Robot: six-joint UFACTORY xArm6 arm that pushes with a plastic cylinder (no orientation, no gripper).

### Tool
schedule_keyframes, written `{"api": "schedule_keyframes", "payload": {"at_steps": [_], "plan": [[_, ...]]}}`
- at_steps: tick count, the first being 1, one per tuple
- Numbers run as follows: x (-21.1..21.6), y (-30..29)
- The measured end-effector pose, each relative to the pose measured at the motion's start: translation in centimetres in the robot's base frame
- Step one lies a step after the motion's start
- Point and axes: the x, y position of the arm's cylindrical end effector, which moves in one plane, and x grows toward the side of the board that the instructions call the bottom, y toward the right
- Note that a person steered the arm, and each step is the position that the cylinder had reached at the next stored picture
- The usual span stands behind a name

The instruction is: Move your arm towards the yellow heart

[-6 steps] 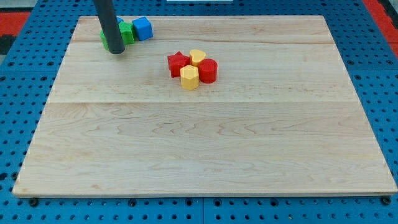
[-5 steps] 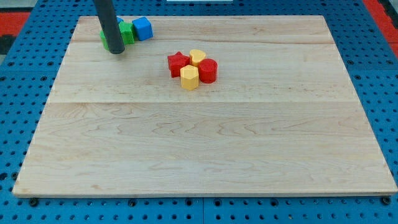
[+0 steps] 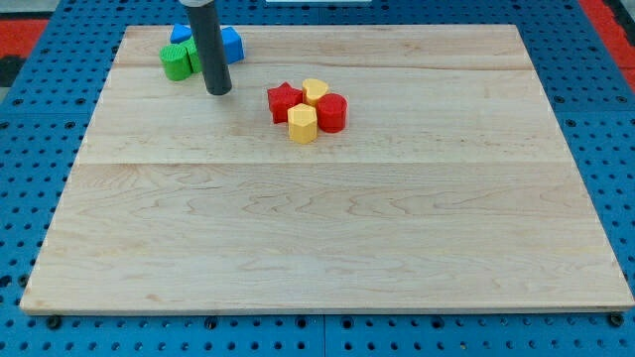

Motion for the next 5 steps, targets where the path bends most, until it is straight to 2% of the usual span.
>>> {"api": "schedule_keyframes", "payload": {"at_steps": [1, 2, 3, 4, 5], "plan": [[-0.8, 0.1], [-2.1, 2.9], [-3.4, 10.0], [-0.7, 17.5], [1.8, 14.9]]}}
